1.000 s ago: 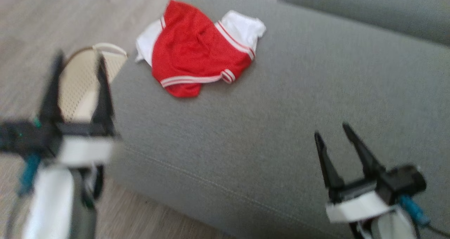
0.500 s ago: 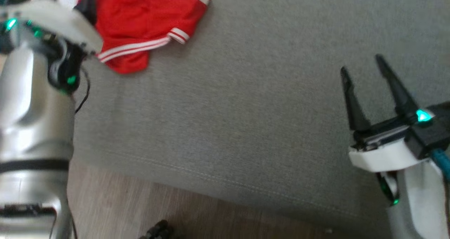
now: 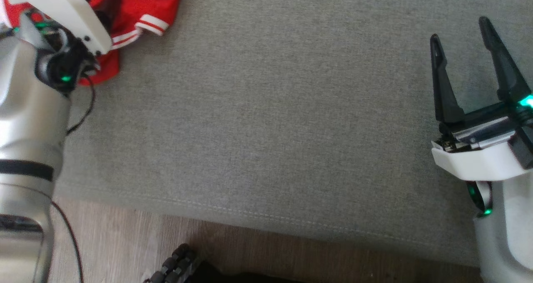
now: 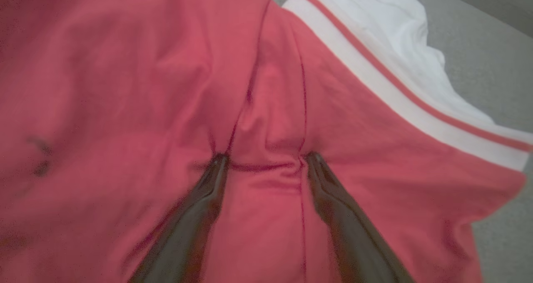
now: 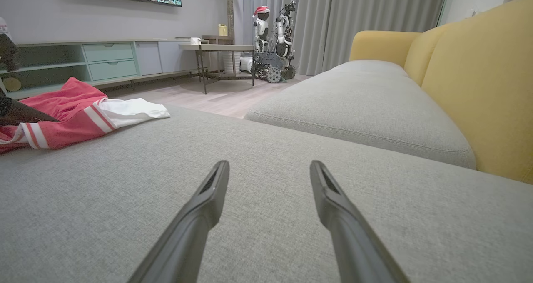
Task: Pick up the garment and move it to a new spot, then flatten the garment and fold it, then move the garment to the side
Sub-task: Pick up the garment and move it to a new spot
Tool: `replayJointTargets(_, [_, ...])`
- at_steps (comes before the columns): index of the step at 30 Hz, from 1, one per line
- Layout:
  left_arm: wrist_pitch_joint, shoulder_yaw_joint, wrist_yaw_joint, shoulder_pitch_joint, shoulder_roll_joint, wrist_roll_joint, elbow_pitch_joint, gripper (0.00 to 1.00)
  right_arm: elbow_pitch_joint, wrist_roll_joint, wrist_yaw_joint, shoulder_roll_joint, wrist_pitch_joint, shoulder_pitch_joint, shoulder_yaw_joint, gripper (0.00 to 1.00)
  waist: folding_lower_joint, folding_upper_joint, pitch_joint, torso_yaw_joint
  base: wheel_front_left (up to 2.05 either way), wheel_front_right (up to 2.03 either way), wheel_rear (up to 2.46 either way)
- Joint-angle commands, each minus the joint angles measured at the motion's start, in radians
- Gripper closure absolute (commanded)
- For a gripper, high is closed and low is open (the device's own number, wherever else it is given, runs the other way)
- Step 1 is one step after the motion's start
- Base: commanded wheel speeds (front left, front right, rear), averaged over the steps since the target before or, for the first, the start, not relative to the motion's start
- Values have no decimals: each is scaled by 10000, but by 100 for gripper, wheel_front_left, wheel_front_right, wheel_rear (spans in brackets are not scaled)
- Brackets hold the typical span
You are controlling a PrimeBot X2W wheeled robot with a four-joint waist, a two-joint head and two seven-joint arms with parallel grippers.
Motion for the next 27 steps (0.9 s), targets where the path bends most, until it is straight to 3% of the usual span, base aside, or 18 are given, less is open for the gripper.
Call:
replayJointTargets(1, [0,121,17,-216,621,96,-5,0,-388,-55,62,14,-68,76,204,0,-1,0,95,-106,0,0,0])
replayJointTargets(4, [-223,-254,17,-285,703,109,451,0,-427,-56,62,70,-68,71,183,0,-1,0,175,-228,0,0,0])
replayJointTargets(7, [-445,-613,16,-284,766,56,775,87,-436,-41,62,132,-68,35,183,0,-1,0,253,-379,0,0,0])
replayJointTargets(8, [-534,-728,16,-266,778,21,847,100,-436,-33,62,151,-68,15,182,0,-1,0,268,-419,0,0,0])
replayJointTargets(14, [-1945,-1229,16,-320,924,-110,958,100,-388,-33,62,242,-68,-106,137,0,-1,0,221,-503,0,0,0])
replayJointTargets(21, [-4170,-1898,16,-312,1216,-453,-59,100,-184,117,62,455,-68,27,177,0,-1,0,-744,-515,0,0,0])
replayJointTargets(27, [-4668,-2699,16,54,1483,-855,-1430,100,3,371,62,890,-68,263,286,0,-1,0,-2100,-857,0,0,0])
